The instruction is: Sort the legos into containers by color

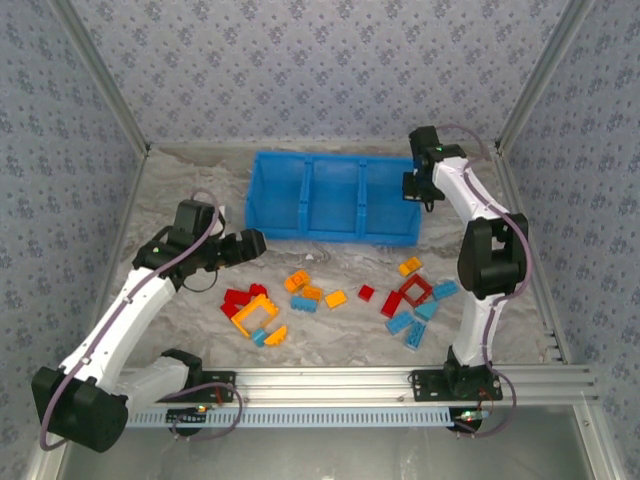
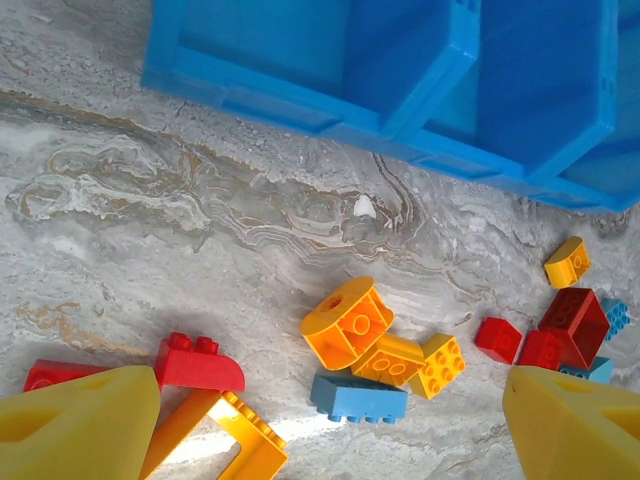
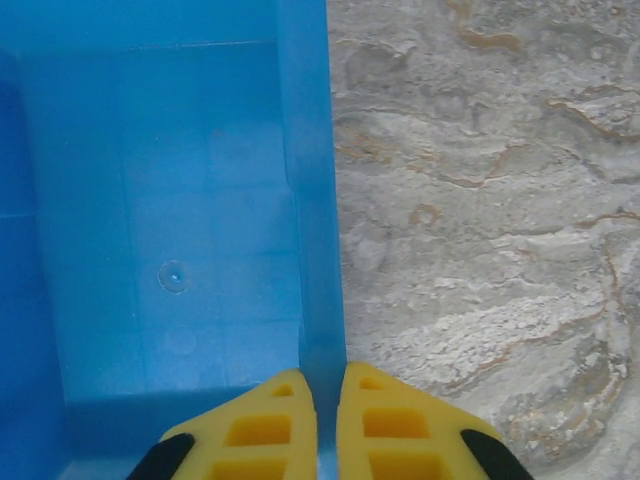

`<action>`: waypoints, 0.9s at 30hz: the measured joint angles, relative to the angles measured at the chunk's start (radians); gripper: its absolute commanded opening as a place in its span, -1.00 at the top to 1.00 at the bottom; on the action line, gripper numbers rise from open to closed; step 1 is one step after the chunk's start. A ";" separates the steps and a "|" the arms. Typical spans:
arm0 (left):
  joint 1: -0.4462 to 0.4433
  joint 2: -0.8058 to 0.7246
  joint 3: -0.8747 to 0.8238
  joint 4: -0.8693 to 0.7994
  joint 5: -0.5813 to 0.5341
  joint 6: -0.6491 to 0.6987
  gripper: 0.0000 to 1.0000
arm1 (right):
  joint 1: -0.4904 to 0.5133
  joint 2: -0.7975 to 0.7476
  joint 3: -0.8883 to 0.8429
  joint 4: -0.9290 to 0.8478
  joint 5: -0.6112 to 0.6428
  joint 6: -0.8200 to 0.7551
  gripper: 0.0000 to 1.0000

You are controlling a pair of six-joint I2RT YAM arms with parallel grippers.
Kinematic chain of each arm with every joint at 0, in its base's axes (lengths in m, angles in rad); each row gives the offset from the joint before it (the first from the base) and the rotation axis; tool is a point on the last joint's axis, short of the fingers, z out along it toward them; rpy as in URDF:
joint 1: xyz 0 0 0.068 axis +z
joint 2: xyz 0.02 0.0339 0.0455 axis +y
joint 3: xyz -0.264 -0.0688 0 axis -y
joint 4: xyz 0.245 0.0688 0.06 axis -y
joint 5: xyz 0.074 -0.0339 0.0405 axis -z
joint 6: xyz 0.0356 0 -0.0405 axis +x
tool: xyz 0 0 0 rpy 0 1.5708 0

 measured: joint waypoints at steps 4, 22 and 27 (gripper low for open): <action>-0.002 0.001 -0.002 0.003 0.000 -0.002 -0.78 | -0.006 0.000 0.005 -0.019 0.002 -0.017 0.15; -0.511 0.051 0.008 0.151 -0.119 0.032 -0.80 | -0.143 -0.738 -0.590 -0.076 0.011 0.415 -0.34; -0.719 0.127 0.008 0.264 -0.204 0.048 -0.89 | -0.254 -0.752 -0.837 -0.065 -0.127 0.484 -0.38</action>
